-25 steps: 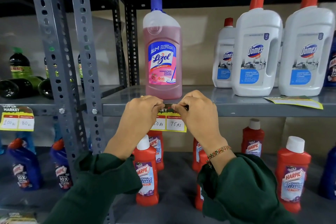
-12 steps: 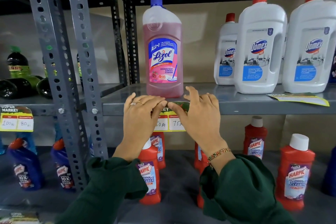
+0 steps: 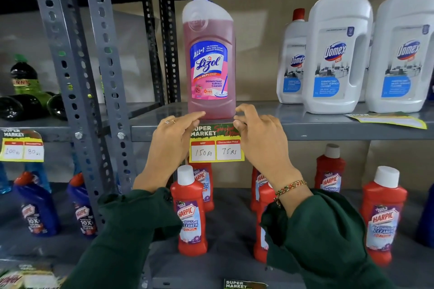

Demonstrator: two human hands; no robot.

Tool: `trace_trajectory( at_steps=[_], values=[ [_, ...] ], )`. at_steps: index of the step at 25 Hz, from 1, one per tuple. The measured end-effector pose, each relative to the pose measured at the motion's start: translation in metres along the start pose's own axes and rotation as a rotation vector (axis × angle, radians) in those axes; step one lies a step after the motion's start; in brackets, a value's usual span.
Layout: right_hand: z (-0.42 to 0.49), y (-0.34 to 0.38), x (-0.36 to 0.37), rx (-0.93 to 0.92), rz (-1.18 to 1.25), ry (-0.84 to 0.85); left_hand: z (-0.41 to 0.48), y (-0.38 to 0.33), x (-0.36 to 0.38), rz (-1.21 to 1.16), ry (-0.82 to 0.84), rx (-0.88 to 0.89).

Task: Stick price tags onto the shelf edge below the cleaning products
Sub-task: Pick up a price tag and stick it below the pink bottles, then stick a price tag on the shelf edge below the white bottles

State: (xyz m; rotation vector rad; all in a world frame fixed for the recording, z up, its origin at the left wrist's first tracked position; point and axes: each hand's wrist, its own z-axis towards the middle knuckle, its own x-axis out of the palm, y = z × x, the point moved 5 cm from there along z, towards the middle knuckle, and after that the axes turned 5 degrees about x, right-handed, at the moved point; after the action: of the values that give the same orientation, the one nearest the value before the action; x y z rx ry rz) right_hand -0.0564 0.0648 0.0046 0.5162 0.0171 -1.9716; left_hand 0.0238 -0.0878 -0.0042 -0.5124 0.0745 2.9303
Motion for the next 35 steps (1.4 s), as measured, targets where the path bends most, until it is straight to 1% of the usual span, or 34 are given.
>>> trace_trajectory(
  at_steps=[3, 4, 6, 7, 8, 9, 11, 12, 13, 14, 15, 17, 18, 19, 20, 21, 22, 24, 25, 26, 28, 29, 30, 32, 33, 35],
  values=[
    [0.002, -0.003, 0.000, 0.010, 0.020, 0.125, 0.006, -0.002, -0.007, -0.088, 0.023, -0.046],
    [0.003, -0.008, -0.003, 0.037, 0.080, 0.174, 0.008, -0.002, -0.010, -0.123, 0.022, -0.094],
    [0.009, -0.024, -0.015, 0.135, 0.286, 0.243, 0.013, -0.007, -0.011, -0.186, 0.007, -0.203],
    [0.014, -0.033, -0.026, 0.175, 0.349, 0.235, 0.018, -0.015, -0.009, -0.201, -0.011, -0.229],
    [0.019, -0.044, -0.040, 0.206, 0.356, 0.196, 0.024, -0.025, -0.006, -0.194, -0.035, -0.222],
    [0.024, -0.057, -0.056, 0.225, 0.320, 0.137, 0.032, -0.039, 0.000, -0.170, -0.061, -0.187],
    [0.032, -0.092, -0.088, 0.247, 0.174, 0.015, 0.046, -0.075, 0.021, -0.102, -0.086, -0.072],
    [0.036, -0.111, -0.102, 0.256, 0.091, -0.014, 0.053, -0.095, 0.034, -0.070, -0.069, -0.018],
    [0.039, -0.130, -0.112, 0.268, -0.001, -0.005, 0.058, -0.116, 0.048, -0.038, -0.038, 0.025],
    [0.042, -0.152, -0.120, 0.294, -0.098, 0.048, 0.063, -0.135, 0.066, -0.002, 0.005, 0.062],
    [0.044, -0.170, -0.125, 0.343, -0.190, 0.142, 0.065, -0.151, 0.084, 0.035, 0.056, 0.092],
    [0.040, -0.199, -0.132, 0.448, -0.351, 0.372, 0.067, -0.178, 0.123, 0.092, 0.154, 0.127],
    [0.036, -0.208, -0.132, 0.477, -0.395, 0.470, 0.066, -0.186, 0.138, 0.123, 0.186, 0.127],
    [0.032, -0.213, -0.132, 0.483, -0.415, 0.530, 0.065, -0.192, 0.150, 0.159, 0.201, 0.113],
    [0.032, -0.216, -0.131, 0.458, -0.409, 0.540, 0.064, -0.196, 0.157, 0.193, 0.198, 0.083],
    [0.032, -0.217, -0.133, 0.409, -0.376, 0.498, 0.062, -0.198, 0.162, 0.221, 0.182, 0.049],
    [0.034, -0.217, -0.135, 0.347, -0.311, 0.408, 0.061, -0.200, 0.163, 0.243, 0.169, 0.021],
    [0.033, -0.216, -0.146, 0.253, -0.079, 0.214, 0.060, -0.202, 0.160, 0.252, 0.149, -0.023],
    [0.031, -0.216, -0.152, 0.244, 0.062, 0.157, 0.062, -0.202, 0.157, 0.230, 0.129, -0.058],
    [0.026, -0.218, -0.158, 0.247, 0.197, 0.138, 0.064, -0.204, 0.155, 0.178, 0.119, -0.105],
    [0.016, -0.217, -0.166, 0.226, 0.365, 0.157, 0.071, -0.214, 0.156, -0.048, 0.119, -0.167],
    [0.010, -0.215, -0.169, 0.199, 0.404, 0.180, 0.074, -0.223, 0.159, -0.154, 0.120, -0.151],
    [0.006, -0.215, -0.170, 0.167, 0.431, 0.207, 0.076, -0.235, 0.162, -0.201, 0.117, -0.112],
    [-0.002, -0.218, -0.173, 0.109, 0.448, 0.250, 0.076, -0.252, 0.167, -0.197, 0.086, -0.059],
    [-0.004, -0.221, -0.175, 0.063, 0.407, 0.243, 0.074, -0.254, 0.168, -0.196, 0.060, -0.072],
    [-0.007, -0.230, -0.179, -0.046, 0.250, 0.188, 0.070, -0.253, 0.169, -0.218, 0.038, -0.152]
  ],
)
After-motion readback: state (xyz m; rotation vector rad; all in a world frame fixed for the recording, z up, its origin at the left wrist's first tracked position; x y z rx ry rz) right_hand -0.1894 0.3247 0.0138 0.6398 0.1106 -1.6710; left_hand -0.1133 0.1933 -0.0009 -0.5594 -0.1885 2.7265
